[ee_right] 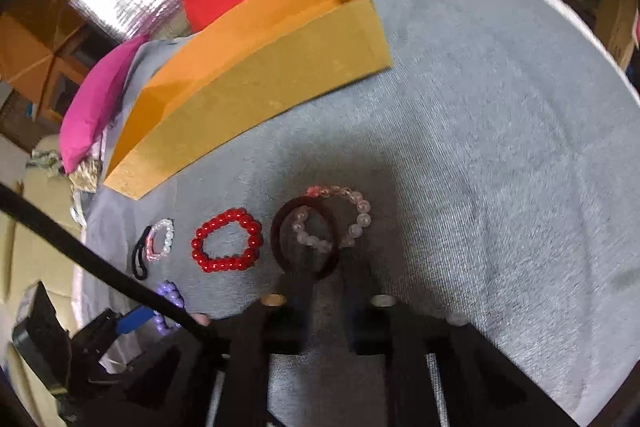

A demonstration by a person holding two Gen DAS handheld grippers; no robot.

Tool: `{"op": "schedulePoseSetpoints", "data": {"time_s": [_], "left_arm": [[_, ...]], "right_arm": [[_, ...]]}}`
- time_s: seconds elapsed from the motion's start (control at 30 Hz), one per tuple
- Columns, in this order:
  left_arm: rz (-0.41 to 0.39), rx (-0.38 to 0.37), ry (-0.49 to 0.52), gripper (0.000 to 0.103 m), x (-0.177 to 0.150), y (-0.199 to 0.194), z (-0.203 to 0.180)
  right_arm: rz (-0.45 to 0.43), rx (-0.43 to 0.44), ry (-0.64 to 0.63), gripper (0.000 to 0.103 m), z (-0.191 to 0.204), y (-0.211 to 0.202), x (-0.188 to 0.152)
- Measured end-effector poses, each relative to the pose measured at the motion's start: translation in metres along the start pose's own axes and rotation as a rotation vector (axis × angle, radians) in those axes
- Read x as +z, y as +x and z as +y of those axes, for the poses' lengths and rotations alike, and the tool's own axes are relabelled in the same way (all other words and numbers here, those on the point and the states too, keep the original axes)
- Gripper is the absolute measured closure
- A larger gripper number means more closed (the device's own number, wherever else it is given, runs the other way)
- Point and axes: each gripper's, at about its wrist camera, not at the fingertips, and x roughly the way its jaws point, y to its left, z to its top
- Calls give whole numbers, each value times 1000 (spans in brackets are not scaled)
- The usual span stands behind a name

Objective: Organize jewelry

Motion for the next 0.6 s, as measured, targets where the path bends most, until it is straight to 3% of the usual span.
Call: {"op": "schedulePoseSetpoints", "data": {"time_s": [0.17, 0.4, 0.47, 0.53, 0.6], "left_arm": [[-7, 1, -21, 44, -1, -1, 6], [5, 23, -15, 44, -1, 2, 4], [5, 27, -11, 44, -1, 4, 4], [-1, 24, -8, 44, 1, 6, 2], [-6, 16, -22, 45, 1, 5, 5]], "right_arm": [[-83, 16, -2, 98, -1, -18, 2], [4, 86, 68, 97, -11, -11, 6], [7, 86, 60, 93, -9, -11, 6], [10, 84, 69, 76, -8, -10, 6], [15, 100, 84, 70, -8, -8, 5]]}}
